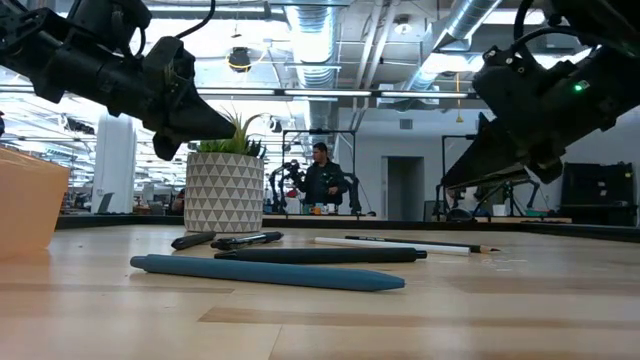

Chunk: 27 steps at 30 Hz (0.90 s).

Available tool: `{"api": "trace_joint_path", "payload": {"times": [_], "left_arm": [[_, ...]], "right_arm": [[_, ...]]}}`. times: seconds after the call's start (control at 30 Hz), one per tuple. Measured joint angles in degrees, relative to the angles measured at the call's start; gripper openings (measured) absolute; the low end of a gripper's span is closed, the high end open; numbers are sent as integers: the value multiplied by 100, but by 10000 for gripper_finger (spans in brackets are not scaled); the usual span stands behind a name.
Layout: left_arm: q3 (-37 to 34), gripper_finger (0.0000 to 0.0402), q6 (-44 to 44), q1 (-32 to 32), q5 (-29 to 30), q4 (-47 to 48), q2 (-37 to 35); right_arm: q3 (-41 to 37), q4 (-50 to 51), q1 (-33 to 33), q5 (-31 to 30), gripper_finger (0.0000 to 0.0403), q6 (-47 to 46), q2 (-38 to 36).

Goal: Sort pens & pencils
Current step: Put the black pencil into the gray bin

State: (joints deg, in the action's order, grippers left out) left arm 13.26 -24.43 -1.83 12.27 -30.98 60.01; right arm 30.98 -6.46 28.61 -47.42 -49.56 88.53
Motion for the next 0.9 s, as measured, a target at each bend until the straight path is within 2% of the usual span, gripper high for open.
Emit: {"api": "trace_joint_path", "payload": {"times": [0.17, 0.4, 0.67, 0.9], "left_arm": [[0, 25, 1, 0, 1, 62, 0], [0, 25, 126, 2, -86, 236, 0], [0, 25, 123, 2, -142, 311, 0], [0, 25, 102, 4, -142, 340, 2]], "right_arm": [[0, 44, -101, 250, 72, 19, 0], [0, 60, -88, 251, 72, 51, 15], [7, -381, -88, 410, 72, 50, 746], [322, -451, -92, 467, 72, -38, 1375]]}}
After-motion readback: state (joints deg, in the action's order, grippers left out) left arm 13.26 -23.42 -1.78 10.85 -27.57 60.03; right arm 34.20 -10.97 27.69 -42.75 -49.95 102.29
